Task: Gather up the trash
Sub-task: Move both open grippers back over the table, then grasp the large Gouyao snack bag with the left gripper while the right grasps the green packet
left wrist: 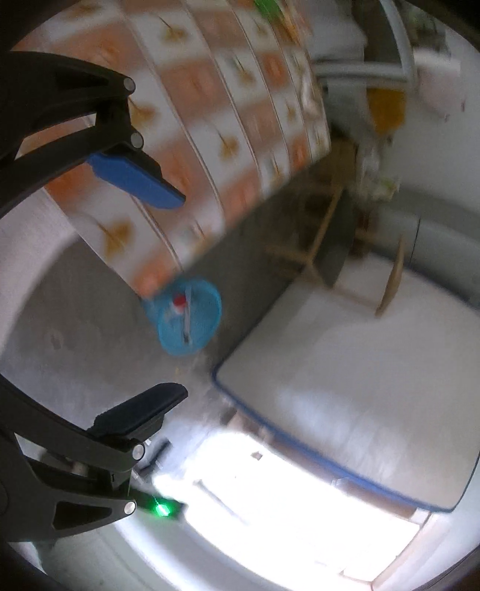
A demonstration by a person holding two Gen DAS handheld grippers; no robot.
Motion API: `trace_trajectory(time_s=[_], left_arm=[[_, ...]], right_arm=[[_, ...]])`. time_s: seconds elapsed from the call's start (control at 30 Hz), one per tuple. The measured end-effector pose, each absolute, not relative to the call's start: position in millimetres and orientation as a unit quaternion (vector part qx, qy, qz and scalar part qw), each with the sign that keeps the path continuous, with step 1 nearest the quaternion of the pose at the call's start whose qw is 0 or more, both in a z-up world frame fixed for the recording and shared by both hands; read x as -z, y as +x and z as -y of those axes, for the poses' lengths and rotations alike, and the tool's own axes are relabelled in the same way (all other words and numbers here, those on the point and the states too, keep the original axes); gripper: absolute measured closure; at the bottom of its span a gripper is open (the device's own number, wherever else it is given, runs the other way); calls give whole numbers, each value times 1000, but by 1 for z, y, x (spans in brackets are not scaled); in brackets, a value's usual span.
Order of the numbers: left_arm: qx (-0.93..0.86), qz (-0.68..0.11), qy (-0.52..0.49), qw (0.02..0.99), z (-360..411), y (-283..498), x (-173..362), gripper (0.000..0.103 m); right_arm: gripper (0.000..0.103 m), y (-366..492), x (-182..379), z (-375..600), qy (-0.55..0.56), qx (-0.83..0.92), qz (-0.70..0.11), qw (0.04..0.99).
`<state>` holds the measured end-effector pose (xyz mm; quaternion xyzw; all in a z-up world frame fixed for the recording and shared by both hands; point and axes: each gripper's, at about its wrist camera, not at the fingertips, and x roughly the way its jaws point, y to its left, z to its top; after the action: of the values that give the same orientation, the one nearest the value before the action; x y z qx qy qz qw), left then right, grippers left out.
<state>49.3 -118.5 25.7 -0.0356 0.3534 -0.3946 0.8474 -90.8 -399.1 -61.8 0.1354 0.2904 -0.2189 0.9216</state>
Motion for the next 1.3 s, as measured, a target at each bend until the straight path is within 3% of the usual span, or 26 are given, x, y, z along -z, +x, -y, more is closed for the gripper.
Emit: trace_trajectory(time_s=[0.4, 0.63, 0.87, 1.13, 1.27, 1.3], left_arm=[[173, -303, -64, 935, -84, -14, 0, 12], [70, -240, -138, 958, -182, -24, -16, 12], [-9, -248, -232, 940, -275, 4, -7, 12], [-40, -299, -287, 909, -332, 87, 22, 12], [-50, -330, -268, 904, -328, 114, 35, 39], [-46, -340, -270, 900, -326, 120, 40, 48]], right_arm=[[7, -2, 18, 260, 152, -72, -325, 931], [7, 58, 20, 168, 230, -249, -388, 857], [8, 105, 56, 80, 282, -345, -478, 756], [20, 165, 89, -9, 255, -359, -555, 706], [32, 180, 103, -41, 230, -356, -583, 693], [38, 182, 104, -46, 225, -356, -586, 692]])
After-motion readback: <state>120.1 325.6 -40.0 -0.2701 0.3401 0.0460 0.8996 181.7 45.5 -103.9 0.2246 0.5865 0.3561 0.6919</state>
